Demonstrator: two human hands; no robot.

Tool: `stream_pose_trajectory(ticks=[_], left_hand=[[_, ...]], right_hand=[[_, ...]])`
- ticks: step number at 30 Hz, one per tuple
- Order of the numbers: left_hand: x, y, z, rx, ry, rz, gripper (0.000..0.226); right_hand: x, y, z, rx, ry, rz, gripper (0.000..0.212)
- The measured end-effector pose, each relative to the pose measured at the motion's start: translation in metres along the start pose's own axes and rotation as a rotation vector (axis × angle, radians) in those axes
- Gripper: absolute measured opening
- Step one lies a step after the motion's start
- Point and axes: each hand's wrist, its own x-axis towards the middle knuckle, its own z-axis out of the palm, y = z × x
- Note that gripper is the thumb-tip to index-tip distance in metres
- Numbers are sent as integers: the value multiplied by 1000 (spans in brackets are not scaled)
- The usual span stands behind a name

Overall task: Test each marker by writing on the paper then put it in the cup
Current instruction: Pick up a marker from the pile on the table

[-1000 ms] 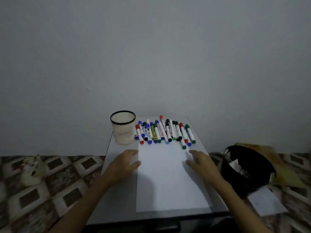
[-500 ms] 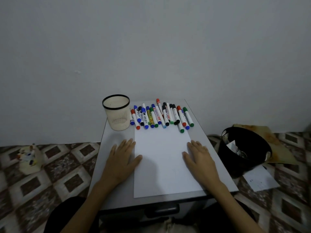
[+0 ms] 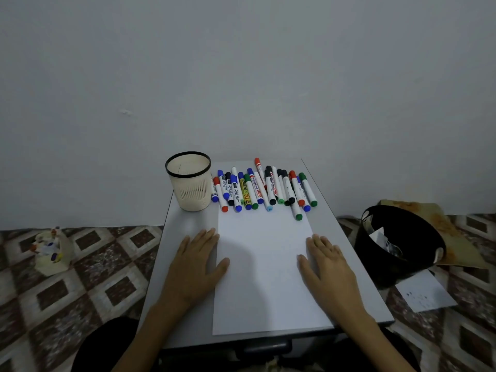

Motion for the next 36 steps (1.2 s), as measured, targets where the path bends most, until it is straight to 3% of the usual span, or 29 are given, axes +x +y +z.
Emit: stream_pose_trajectory(ticks=[3, 8, 10, 14, 18, 23, 27, 33, 36], left_hand=[[-6, 1, -1, -39, 43, 19, 82], [-9, 4, 0, -52, 81, 34, 79], [-9, 5, -1, -50, 79, 33, 79], [-10, 6, -2, -50, 78, 25, 79], [-11, 9, -4, -27, 51, 14, 82], [-11, 8, -4, -40, 66, 9, 77], [-10, 7, -3, -31, 64, 13, 77], [-10, 3, -1, -39, 58, 3, 75], [-10, 3, -3, -37, 44, -5, 75]], right_hand=[[-7, 1, -1, 18, -5, 10, 67], [-2, -9, -9, 60, 91, 4, 42], [9, -23, -10, 90, 121, -49, 42], [49, -63, 9, -32, -108, -312, 55], [103, -93, 42, -208, -168, -488, 62], [152, -106, 59, -265, -181, -462, 69], [175, -106, 62, -204, -206, -453, 56], [189, -106, 67, -202, -197, -486, 56], [183, -98, 54, -178, -99, -503, 61]])
